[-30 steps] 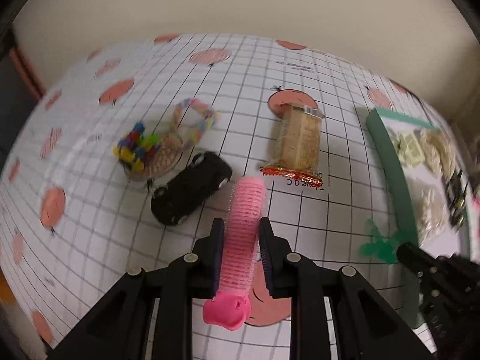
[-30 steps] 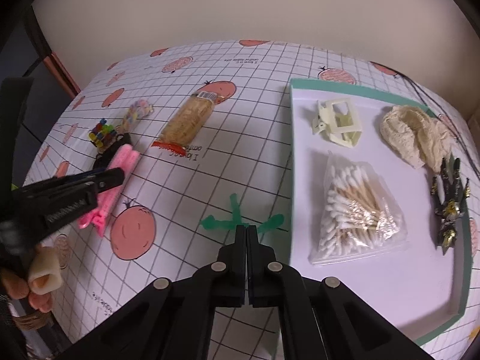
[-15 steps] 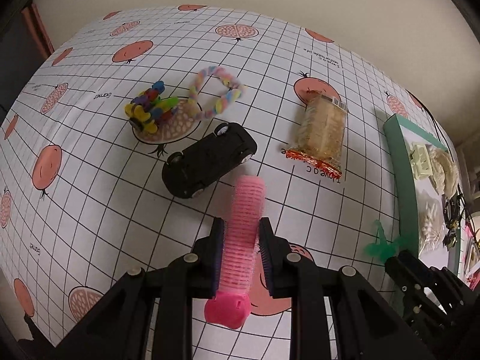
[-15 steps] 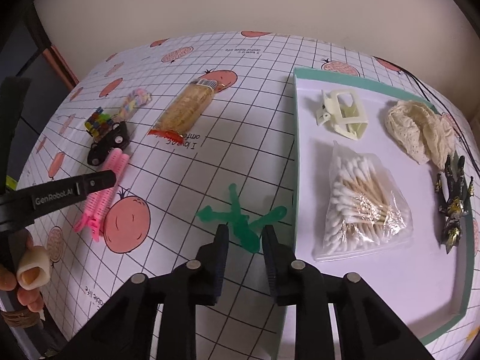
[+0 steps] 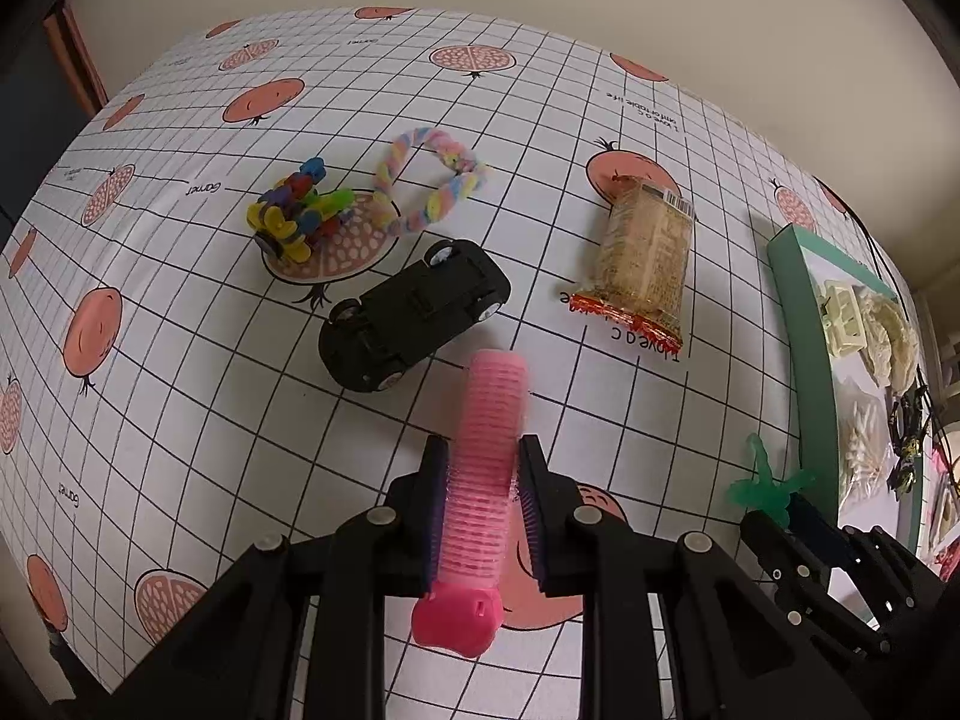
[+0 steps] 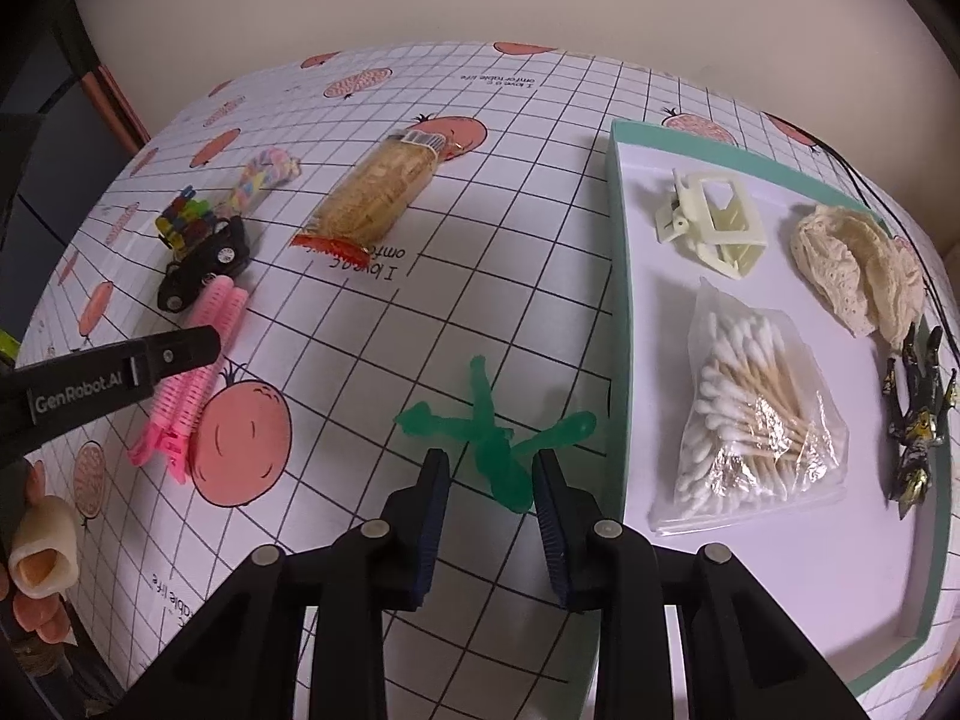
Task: Organize objects
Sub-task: 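Lift green toy with right gripper while left gripper lifts pink roller, then carry green toy and pink roller with both grippers over the teal tray, then open both grippers to release green toy and pink roller in the tray, then withdraw both tools from the tray toward the snack bar and block toy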
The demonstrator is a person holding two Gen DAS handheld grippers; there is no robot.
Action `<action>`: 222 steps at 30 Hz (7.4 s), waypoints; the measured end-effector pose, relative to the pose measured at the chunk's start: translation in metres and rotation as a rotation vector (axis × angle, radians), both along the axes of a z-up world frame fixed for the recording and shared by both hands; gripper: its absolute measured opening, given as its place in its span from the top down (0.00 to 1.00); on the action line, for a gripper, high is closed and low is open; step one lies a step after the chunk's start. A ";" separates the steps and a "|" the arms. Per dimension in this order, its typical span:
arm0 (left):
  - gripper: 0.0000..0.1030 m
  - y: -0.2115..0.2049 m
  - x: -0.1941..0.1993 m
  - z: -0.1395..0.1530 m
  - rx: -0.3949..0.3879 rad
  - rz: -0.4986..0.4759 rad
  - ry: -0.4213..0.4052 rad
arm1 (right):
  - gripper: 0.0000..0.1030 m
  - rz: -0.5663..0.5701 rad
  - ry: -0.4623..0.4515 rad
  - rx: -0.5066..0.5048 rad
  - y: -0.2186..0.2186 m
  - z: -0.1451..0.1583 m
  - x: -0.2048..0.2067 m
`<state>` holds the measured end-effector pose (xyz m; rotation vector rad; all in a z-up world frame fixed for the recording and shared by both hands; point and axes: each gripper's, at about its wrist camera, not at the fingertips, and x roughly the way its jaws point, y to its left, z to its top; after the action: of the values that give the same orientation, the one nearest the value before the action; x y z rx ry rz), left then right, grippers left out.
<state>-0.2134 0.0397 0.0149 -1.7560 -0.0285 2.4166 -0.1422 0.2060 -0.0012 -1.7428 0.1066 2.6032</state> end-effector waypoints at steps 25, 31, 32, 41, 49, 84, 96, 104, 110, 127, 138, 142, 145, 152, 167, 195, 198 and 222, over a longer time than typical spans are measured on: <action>0.77 -0.002 0.004 0.021 0.020 0.018 0.072 | 0.82 -0.019 0.143 -0.049 0.013 0.040 0.010; 0.77 0.008 0.010 0.031 0.038 0.009 0.104 | 0.82 -0.065 0.178 -0.049 0.029 0.048 0.016; 0.77 0.010 0.011 0.032 0.041 0.007 0.110 | 0.82 -0.075 0.184 -0.052 0.034 0.049 0.017; 0.77 0.047 0.027 0.047 0.105 -0.068 0.144 | 0.82 -0.169 0.201 -0.049 0.079 0.059 0.034; 0.77 0.097 0.053 0.060 0.197 -0.174 0.150 | 0.82 -0.265 0.197 -0.053 0.127 0.061 0.054; 0.76 0.190 0.100 0.013 0.248 -0.295 0.003 | 0.81 -0.270 -0.051 -0.015 0.157 0.013 0.079; 0.75 0.192 0.098 0.014 0.249 -0.308 -0.008 | 0.78 -0.276 -0.051 -0.015 0.159 0.011 0.080; 0.70 0.186 0.099 0.024 0.273 -0.306 0.000 | 0.69 -0.286 -0.022 -0.015 0.161 0.016 0.081; 0.70 0.182 0.098 0.039 0.295 -0.293 0.046 | 0.69 -0.298 0.041 -0.016 0.160 0.030 0.084; 0.51 0.138 0.076 0.034 0.195 -0.153 0.110 | 0.54 -0.294 0.110 -0.004 0.150 0.039 0.079; 0.24 0.109 0.064 0.031 0.144 -0.039 0.154 | 0.25 -0.280 0.126 -0.004 0.144 0.039 0.077; 0.24 0.103 0.062 0.030 0.136 -0.017 0.164 | 0.17 -0.274 0.131 -0.005 0.143 0.039 0.076; 0.06 0.100 0.061 0.030 0.135 -0.004 0.169 | 0.09 -0.277 0.135 -0.005 0.142 0.039 0.076; 0.00 0.098 0.061 0.033 0.109 0.003 0.209 | 0.00 -0.277 0.150 0.001 0.141 0.040 0.076; 0.00 0.089 0.058 0.034 0.117 0.011 0.204 | 0.00 -0.295 0.153 0.001 0.143 0.039 0.075; 0.00 -0.052 0.013 0.038 0.164 0.250 0.233 | 0.00 -0.160 0.292 -0.039 0.060 0.061 0.032; 0.00 -0.074 0.005 0.037 0.176 0.283 0.240 | 0.00 -0.132 0.295 -0.037 0.046 0.059 0.024; 0.01 -0.116 -0.063 0.009 0.177 0.325 0.224 | 0.04 -0.047 0.222 -0.043 -0.017 0.040 -0.072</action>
<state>-0.2768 -0.0764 0.0238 -1.4922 -0.5225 2.7200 -0.2137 0.1892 0.0393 -1.4366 0.2035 2.7698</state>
